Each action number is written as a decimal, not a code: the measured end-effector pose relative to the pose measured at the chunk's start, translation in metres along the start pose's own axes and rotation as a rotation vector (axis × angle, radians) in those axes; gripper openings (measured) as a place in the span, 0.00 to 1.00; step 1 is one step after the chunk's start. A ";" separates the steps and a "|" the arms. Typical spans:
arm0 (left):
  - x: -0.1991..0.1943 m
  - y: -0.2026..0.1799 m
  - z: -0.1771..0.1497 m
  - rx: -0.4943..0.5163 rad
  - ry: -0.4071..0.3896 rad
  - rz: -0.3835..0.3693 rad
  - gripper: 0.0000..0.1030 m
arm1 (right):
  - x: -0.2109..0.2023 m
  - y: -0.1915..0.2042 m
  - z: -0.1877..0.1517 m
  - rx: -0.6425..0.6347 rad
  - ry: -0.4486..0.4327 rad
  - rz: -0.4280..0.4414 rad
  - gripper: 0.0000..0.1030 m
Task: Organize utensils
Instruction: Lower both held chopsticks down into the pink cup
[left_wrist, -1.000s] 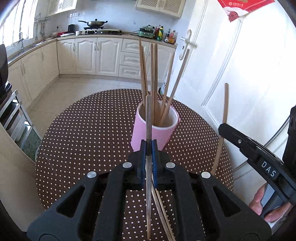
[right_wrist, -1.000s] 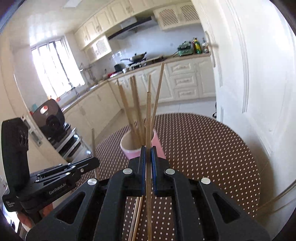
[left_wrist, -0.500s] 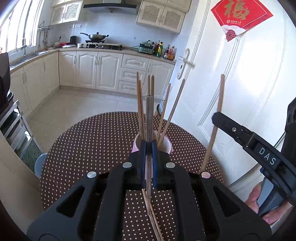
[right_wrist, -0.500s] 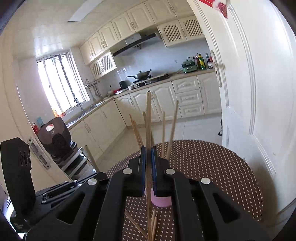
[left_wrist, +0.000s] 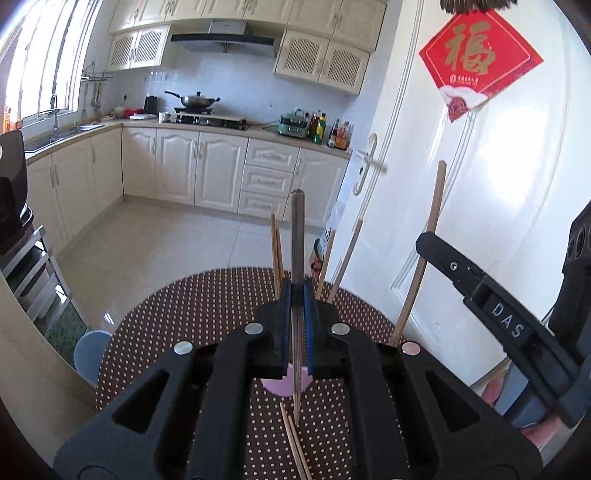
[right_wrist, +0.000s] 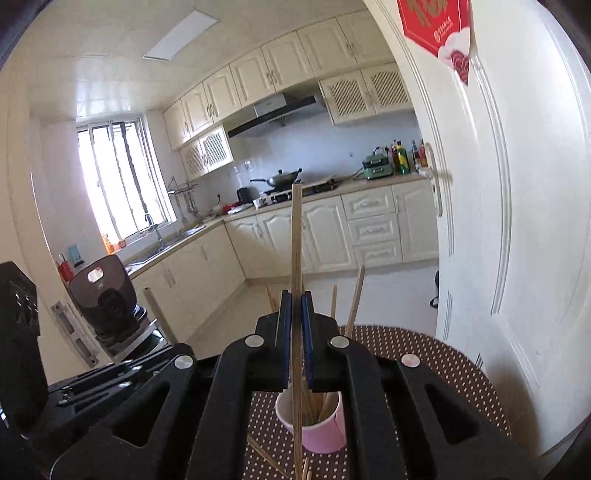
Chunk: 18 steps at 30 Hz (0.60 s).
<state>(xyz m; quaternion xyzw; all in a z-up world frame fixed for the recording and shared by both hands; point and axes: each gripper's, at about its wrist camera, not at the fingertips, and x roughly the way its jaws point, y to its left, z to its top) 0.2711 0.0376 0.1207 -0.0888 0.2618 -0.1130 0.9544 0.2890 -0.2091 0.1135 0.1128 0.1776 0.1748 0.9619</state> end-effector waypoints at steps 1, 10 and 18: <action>-0.002 -0.001 0.004 0.000 -0.011 0.001 0.06 | -0.001 0.000 0.003 -0.001 -0.012 0.003 0.04; -0.011 -0.014 0.033 0.014 -0.098 0.053 0.06 | 0.005 0.000 0.019 -0.016 -0.071 0.019 0.04; -0.002 -0.023 0.052 0.035 -0.129 0.082 0.06 | 0.015 -0.005 0.029 -0.008 -0.112 0.024 0.04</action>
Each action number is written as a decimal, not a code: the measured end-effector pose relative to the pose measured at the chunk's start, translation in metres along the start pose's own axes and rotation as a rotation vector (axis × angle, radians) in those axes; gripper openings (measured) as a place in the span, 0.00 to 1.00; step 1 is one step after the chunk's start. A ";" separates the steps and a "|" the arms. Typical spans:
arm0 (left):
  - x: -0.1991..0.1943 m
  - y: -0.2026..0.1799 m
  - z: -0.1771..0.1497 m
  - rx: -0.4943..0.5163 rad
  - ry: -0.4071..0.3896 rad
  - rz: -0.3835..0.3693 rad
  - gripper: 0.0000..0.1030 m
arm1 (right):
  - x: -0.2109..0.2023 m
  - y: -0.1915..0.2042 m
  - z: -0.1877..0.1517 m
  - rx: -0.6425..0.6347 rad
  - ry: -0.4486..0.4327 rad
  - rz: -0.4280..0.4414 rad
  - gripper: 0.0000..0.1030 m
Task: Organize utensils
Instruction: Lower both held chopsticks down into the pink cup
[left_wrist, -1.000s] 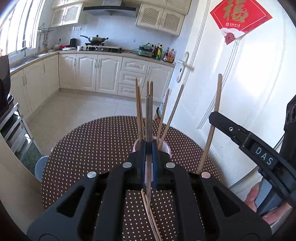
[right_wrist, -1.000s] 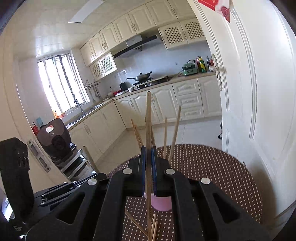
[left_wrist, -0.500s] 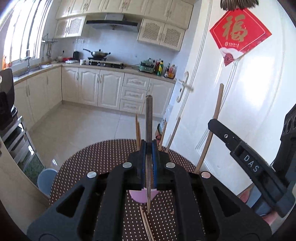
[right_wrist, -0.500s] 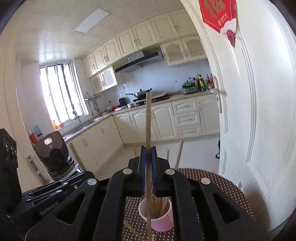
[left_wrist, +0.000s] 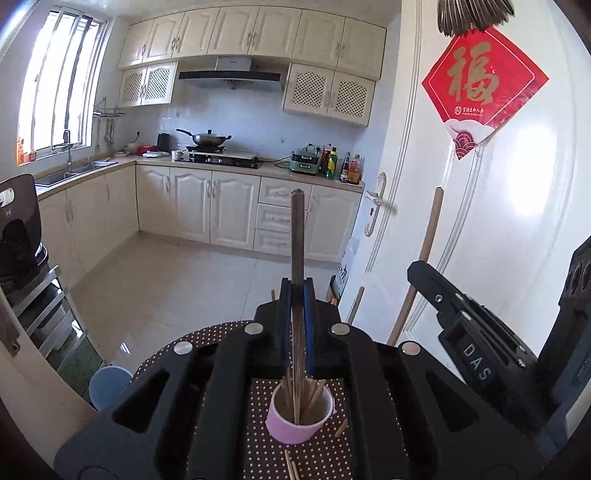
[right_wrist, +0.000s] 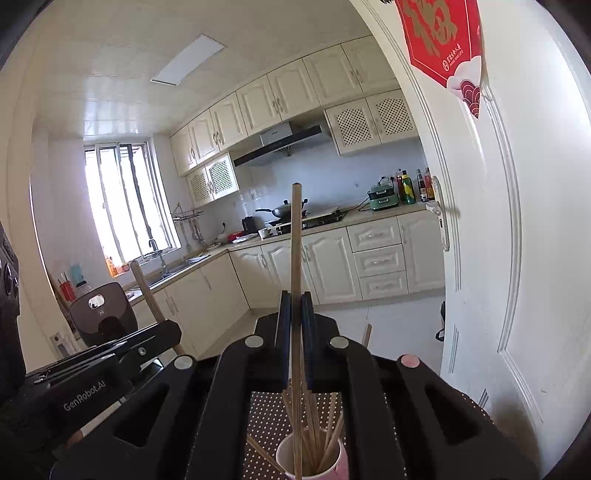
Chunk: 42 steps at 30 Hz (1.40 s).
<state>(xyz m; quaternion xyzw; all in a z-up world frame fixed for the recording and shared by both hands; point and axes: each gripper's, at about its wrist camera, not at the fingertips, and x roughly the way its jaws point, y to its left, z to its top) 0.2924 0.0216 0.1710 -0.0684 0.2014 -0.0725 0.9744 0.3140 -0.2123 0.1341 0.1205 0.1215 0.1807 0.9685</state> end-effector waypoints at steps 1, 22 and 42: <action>0.002 -0.001 0.001 0.003 -0.009 0.007 0.06 | 0.003 -0.001 0.000 0.000 -0.004 -0.002 0.04; 0.073 0.021 -0.037 -0.027 0.120 -0.001 0.07 | 0.061 -0.019 -0.051 -0.001 0.066 -0.031 0.04; 0.105 0.037 -0.072 -0.080 0.179 -0.013 0.07 | 0.070 -0.040 -0.079 0.056 0.125 -0.060 0.05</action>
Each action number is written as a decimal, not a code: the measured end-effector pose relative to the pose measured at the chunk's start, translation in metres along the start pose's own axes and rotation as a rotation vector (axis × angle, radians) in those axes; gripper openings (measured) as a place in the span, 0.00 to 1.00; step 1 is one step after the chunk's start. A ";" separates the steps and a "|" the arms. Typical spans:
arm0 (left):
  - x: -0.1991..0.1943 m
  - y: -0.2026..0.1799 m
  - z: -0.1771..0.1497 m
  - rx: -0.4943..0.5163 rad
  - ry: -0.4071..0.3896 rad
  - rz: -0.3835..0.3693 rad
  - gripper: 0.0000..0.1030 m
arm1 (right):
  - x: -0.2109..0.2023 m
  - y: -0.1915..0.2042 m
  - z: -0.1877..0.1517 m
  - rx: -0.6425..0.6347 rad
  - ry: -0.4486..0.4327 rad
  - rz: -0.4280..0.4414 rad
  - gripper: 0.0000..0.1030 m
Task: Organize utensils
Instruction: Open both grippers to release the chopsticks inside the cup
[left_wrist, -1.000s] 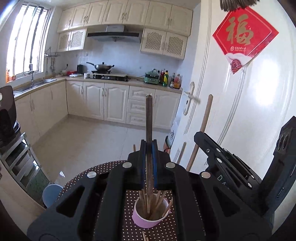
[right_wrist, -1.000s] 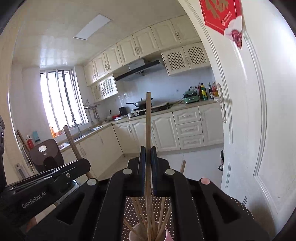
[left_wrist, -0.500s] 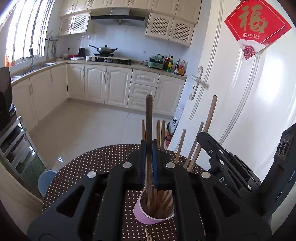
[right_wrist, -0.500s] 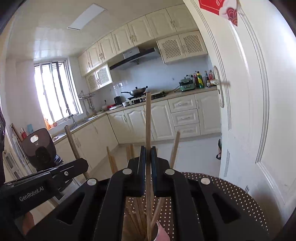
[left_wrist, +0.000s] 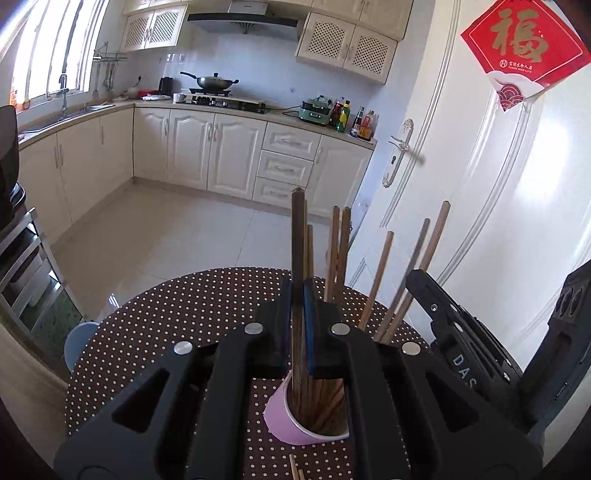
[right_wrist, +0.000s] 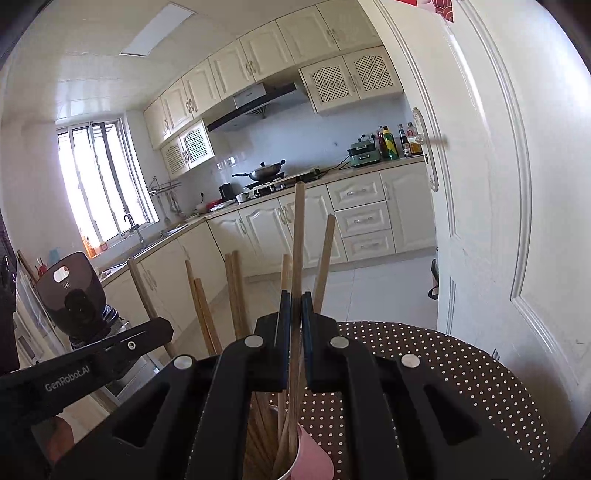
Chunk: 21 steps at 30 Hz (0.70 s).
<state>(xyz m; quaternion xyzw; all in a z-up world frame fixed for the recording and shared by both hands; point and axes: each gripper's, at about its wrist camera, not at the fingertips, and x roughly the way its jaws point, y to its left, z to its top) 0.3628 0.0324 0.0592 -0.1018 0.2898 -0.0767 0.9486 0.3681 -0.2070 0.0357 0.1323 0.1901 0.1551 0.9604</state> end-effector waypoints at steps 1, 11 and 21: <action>0.000 0.000 -0.001 0.001 -0.004 -0.002 0.07 | 0.001 -0.001 -0.001 0.001 0.001 0.001 0.05; 0.007 0.004 -0.005 0.005 -0.039 -0.017 0.07 | 0.005 -0.003 -0.006 0.016 0.011 0.002 0.05; 0.016 0.010 -0.011 0.004 -0.049 -0.038 0.07 | 0.008 -0.003 -0.012 0.013 0.007 -0.001 0.06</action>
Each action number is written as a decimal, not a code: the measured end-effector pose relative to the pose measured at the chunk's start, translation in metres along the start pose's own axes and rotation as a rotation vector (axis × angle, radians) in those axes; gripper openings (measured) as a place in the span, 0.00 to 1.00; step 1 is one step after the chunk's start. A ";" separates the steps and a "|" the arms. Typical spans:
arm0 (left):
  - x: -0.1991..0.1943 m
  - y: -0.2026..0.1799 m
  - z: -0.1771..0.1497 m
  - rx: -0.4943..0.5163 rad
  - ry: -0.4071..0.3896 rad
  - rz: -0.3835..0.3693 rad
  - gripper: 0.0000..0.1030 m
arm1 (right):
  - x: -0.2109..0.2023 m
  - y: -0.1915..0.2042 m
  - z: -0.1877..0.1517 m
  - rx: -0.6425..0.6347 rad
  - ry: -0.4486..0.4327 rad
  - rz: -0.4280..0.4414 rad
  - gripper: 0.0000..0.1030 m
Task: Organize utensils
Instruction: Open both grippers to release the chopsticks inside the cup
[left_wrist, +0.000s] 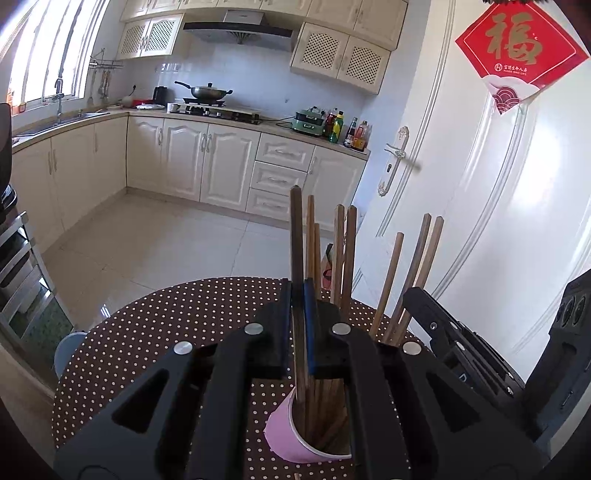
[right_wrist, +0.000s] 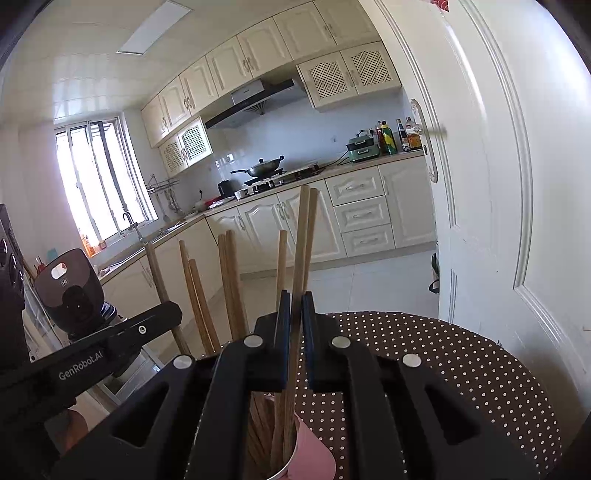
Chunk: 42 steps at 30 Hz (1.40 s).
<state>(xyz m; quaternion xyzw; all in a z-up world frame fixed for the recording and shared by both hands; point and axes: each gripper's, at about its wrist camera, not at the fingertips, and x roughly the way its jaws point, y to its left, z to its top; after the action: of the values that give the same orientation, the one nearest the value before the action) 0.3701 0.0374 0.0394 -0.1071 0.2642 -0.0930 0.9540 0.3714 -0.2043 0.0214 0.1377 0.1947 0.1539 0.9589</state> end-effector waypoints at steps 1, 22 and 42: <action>0.000 0.000 -0.001 0.002 -0.005 -0.001 0.07 | 0.000 0.000 -0.001 0.001 -0.002 0.000 0.08; -0.004 0.008 -0.008 0.055 -0.002 -0.049 0.08 | -0.009 -0.002 -0.007 -0.002 -0.016 -0.004 0.43; -0.006 0.004 -0.024 0.121 0.082 -0.029 0.37 | -0.018 -0.004 -0.009 -0.056 -0.048 -0.049 0.74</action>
<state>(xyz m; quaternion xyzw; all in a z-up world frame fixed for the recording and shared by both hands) 0.3532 0.0389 0.0207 -0.0490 0.2952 -0.1267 0.9457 0.3527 -0.2125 0.0184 0.1095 0.1702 0.1326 0.9703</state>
